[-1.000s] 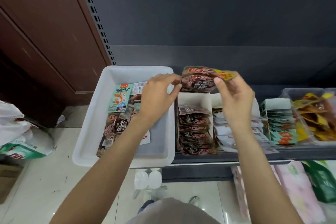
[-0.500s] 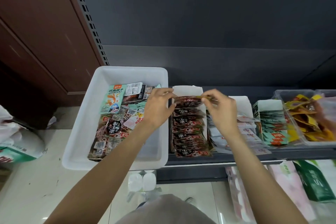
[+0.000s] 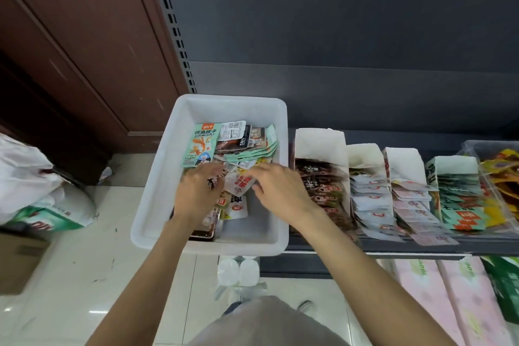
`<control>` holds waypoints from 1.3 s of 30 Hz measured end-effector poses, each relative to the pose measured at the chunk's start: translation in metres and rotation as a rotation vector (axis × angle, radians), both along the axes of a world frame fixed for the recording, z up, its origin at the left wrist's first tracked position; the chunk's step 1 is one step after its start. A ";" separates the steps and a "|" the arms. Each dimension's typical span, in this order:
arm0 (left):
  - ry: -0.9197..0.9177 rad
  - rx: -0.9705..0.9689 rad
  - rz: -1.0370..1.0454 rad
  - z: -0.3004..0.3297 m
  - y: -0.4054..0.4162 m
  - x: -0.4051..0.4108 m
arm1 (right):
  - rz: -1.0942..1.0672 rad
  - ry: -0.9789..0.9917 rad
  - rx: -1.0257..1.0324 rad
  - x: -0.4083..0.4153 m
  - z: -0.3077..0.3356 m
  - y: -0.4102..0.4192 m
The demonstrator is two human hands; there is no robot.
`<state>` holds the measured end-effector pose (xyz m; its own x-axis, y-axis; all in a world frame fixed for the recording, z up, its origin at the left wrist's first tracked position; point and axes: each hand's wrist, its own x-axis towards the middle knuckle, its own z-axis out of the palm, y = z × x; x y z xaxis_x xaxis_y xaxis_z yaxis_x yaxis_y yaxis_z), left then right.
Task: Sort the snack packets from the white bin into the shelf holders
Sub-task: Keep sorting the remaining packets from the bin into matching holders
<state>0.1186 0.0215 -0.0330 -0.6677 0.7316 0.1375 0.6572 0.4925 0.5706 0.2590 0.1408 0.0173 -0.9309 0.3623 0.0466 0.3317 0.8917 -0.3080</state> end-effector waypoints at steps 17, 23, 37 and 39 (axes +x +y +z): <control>-0.338 0.287 -0.004 0.009 -0.008 0.002 | -0.495 0.334 -0.466 -0.037 0.006 0.007; -0.021 0.299 -0.189 0.028 0.006 0.027 | -0.502 0.668 -1.458 -0.008 0.038 0.002; -0.423 0.148 -0.521 0.061 0.043 0.056 | -0.696 0.672 -1.067 0.068 0.038 0.049; -0.273 0.144 -0.556 0.070 0.063 0.068 | -0.686 0.711 -1.073 0.093 0.043 0.059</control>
<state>0.1866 0.0847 0.0371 -0.2182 0.9659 0.1392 0.6140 0.0250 0.7889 0.3524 0.1994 0.0601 -0.4609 0.8730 -0.1597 0.0854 -0.1354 -0.9871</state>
